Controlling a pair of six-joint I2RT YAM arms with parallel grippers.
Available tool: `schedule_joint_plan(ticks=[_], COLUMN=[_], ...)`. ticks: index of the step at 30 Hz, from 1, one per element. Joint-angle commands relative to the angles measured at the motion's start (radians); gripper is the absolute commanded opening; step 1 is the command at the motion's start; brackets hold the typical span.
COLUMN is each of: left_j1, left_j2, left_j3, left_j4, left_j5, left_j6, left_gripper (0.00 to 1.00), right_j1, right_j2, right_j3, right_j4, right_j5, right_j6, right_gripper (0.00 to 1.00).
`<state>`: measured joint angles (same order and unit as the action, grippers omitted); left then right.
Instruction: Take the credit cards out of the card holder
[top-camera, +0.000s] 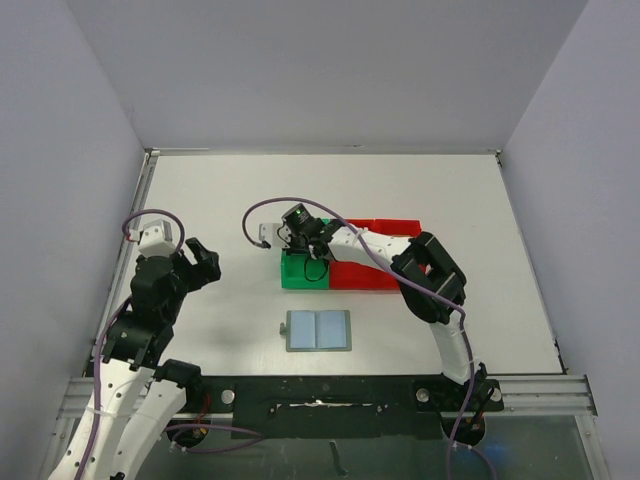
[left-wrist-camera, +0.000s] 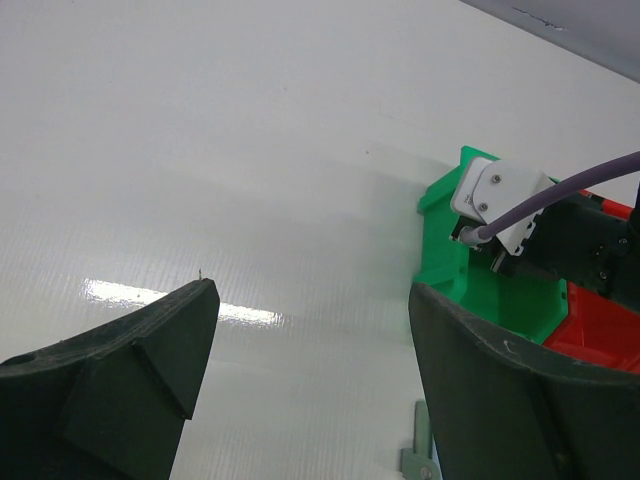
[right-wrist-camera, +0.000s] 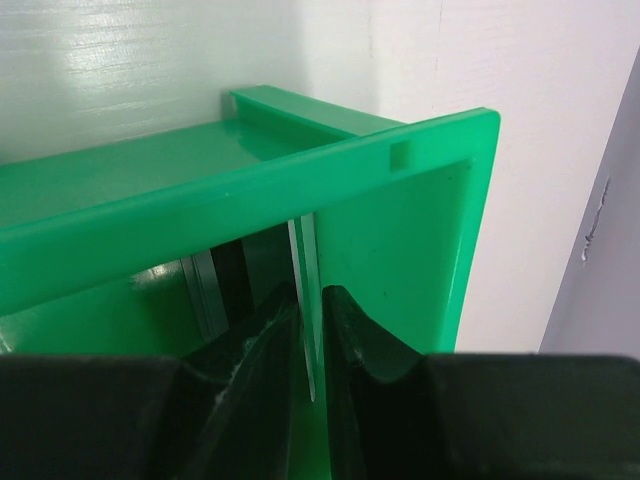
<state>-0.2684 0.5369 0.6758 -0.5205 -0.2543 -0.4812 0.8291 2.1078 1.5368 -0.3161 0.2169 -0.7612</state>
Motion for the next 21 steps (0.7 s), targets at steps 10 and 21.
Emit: schedule_joint_plan(ticks=[10, 21], left_j1=[0.005, 0.005], left_j2=[0.001, -0.001], left_j3=[0.004, 0.004], left_j4=[0.042, 0.042], left_j5=[0.000, 0.007], left_j6=[0.012, 0.012], left_gripper=[0.76, 0.76], right_j1=[-0.013, -0.021], right_j2=[0.018, 0.051], right_j3=[0.090, 0.122], right_j4=[-0.076, -0.107], right_j5=[-0.002, -0.004], right_j6=[0.089, 0.135], right_gripper=[0.29, 0.34])
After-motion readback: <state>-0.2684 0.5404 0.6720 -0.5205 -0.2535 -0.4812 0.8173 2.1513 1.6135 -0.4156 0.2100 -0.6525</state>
